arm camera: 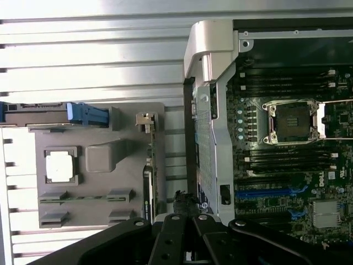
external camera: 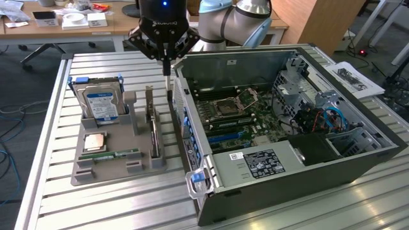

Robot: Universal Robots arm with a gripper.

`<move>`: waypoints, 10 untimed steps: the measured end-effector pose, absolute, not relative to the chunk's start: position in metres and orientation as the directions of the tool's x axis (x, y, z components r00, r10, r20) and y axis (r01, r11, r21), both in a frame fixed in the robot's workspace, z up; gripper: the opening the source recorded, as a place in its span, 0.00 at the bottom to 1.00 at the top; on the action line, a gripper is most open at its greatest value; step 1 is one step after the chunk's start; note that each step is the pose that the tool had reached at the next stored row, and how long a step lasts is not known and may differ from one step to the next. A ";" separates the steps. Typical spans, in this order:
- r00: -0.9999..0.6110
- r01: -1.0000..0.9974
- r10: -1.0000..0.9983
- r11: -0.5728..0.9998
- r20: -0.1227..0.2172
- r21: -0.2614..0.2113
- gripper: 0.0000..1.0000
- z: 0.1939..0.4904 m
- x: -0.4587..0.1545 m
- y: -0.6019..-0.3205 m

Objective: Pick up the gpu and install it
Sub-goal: 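Reach for the gpu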

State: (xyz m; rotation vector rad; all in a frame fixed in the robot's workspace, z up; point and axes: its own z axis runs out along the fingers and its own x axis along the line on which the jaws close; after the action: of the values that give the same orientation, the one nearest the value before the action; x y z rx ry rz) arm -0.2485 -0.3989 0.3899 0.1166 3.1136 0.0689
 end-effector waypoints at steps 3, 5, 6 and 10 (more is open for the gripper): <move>-0.997 0.074 0.075 0.996 -0.023 0.045 0.11 0.390 -0.249 -0.399; -0.997 0.074 0.075 0.996 -0.023 0.045 0.11 0.389 -0.249 -0.399; -0.997 0.074 0.076 0.996 -0.023 0.045 0.11 0.389 -0.250 -0.399; -0.997 0.074 0.075 0.996 -0.023 0.045 0.11 0.389 -0.255 -0.399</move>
State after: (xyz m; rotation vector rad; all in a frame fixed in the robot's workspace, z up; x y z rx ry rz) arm -0.2545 -0.3989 0.3888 0.1167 3.1135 0.0689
